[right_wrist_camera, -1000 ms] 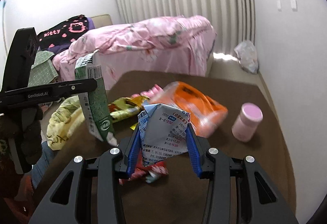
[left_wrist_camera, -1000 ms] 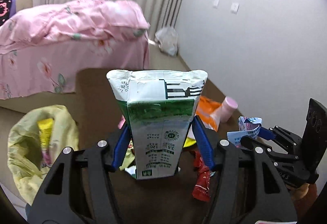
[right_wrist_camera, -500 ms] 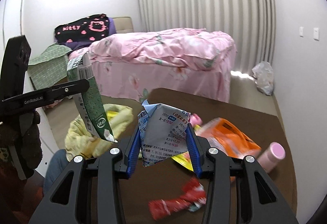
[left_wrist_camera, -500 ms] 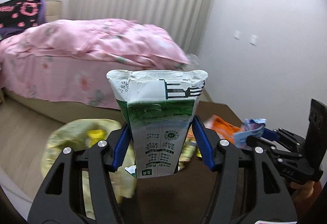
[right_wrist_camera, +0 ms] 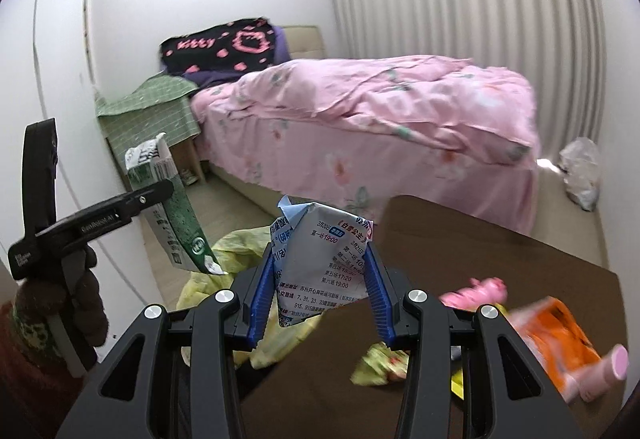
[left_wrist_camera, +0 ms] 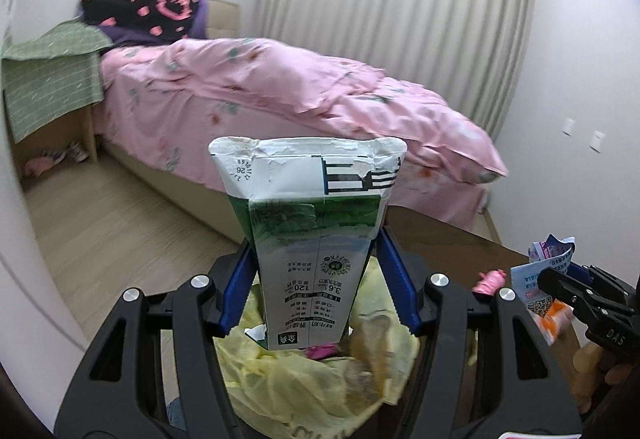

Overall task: Collect trash
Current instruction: 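Lower both tools over the yellow bag and release carton and wrapper inside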

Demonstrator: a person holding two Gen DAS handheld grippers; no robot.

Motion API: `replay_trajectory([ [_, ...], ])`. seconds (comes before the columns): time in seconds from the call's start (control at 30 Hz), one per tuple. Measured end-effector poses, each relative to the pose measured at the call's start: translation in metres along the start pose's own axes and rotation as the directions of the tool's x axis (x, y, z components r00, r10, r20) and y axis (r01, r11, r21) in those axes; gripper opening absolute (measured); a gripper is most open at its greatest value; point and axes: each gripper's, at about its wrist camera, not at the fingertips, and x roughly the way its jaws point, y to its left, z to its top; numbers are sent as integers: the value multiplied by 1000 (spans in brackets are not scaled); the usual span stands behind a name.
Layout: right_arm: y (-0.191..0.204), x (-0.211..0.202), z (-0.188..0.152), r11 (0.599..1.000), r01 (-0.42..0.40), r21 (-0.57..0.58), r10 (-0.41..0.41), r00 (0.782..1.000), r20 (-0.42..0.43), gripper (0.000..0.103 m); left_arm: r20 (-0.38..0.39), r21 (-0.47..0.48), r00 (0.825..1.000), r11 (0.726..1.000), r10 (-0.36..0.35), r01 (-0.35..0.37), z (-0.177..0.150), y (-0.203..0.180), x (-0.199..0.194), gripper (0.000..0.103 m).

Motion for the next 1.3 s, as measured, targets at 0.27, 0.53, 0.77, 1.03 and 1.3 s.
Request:
replay_trajectory([
  [0.27,23,75,2,988,-136,-68,131,989,-72,40,-88,-23,996,999,20,-22,-22,11,35,56],
  [0.53,23,122,-2,973,-221,-71,208,967,-147,40,-139,-62,990,997,32,-41,-23,22,54,56],
  [0.77,16,141,-2,966,-256,-27,248,955,-163,40,-191,-154,981,988,-41,11,-27,33,74,55],
  [1.03,16,154,-12,965,-263,-18,255,947,-197,40,-247,-185,969,982,-22,-25,-37,46,107,55],
  [1.3,19,154,-19,966,-254,-42,241,950,-201,40,-291,-202,956,979,-36,-25,-50,52,114,55],
])
